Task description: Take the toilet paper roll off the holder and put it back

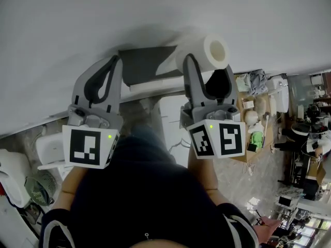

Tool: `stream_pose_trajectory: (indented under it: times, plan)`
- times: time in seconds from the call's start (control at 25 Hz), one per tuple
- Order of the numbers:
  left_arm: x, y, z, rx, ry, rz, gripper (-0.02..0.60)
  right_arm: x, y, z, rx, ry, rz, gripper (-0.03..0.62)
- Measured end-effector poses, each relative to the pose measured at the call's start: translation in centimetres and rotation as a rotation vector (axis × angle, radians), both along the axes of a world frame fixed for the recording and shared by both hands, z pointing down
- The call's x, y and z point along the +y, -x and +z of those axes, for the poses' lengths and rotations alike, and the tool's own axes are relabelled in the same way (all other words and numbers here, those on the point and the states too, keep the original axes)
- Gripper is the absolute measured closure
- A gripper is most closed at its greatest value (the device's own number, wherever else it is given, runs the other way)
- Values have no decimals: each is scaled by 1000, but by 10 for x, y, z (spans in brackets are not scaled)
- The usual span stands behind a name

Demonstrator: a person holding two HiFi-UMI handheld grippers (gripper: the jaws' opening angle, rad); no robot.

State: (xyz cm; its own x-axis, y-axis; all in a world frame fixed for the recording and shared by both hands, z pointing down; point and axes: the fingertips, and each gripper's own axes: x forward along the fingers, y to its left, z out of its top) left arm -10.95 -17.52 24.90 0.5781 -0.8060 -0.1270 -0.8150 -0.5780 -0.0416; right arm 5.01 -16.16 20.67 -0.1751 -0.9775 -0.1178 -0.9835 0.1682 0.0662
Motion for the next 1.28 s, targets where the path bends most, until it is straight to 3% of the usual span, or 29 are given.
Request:
stream_pose_trajectory:
  times: [0.2, 1.04, 1.16, 1.28]
  plan:
    - [1, -1, 1, 3, 21, 6, 580, 4, -5, -7, -3, -16, 16, 315]
    - [1, -3, -9, -2, -31, 10, 580, 13, -35, -25, -12, -61, 93, 315]
    - [3, -5, -3, -6, 15, 10, 580, 16, -40, -27, -11, -67, 107, 315]
    - [4, -5, -3, -12, 1, 12, 580, 18, -45, -28, -11, -69, 120, 315]
